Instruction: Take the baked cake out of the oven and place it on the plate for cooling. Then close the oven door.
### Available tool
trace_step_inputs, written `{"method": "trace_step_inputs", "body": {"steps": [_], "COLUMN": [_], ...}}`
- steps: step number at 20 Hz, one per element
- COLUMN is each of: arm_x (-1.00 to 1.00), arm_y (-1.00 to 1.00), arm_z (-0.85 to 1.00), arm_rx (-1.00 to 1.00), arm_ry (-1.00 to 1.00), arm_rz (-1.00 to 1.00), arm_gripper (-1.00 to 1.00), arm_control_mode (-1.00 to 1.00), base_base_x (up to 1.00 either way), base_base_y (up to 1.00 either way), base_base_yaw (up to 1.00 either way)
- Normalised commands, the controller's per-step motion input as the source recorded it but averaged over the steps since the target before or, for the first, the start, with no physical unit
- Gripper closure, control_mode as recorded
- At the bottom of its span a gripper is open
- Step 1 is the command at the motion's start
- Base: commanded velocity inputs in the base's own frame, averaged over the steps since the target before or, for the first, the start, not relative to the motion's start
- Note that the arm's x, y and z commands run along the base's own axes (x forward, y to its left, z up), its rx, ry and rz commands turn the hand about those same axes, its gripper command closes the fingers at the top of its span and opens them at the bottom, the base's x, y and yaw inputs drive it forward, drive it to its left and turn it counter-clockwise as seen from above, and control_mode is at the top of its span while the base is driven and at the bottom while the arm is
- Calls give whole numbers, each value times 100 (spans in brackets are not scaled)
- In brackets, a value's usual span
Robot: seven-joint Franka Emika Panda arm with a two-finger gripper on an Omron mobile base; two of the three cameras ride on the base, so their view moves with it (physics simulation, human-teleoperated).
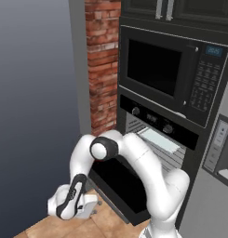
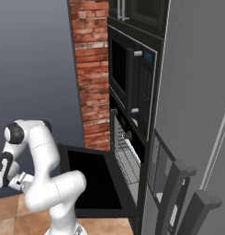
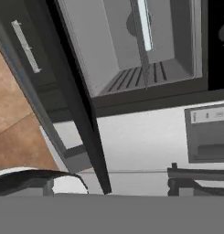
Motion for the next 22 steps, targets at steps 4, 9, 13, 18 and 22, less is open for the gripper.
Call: {"method": "trace_step_inputs", "body": {"steps": [4,9,13,18,22], "arm_x": [41,32,29,33,31], "arm_y": [8,0,-1,-18,-22], "arm_z": [-53,-47,-44,-46,-47], "arm_rx": [-17,-5,0,0,0], "arm_ry": [0,0,0,0,0], "arm_rz": [4,4,5,4,3], "arm_gripper": [-100,-100,-100,-100,-100], "arm_control_mode": [-100,-100,-100,-100,-100], "base_base_x": [0,0,0,0,0], "base_base_y": [0,0,0,0,0], "base_base_yaw": [0,0,0,0,0]}}
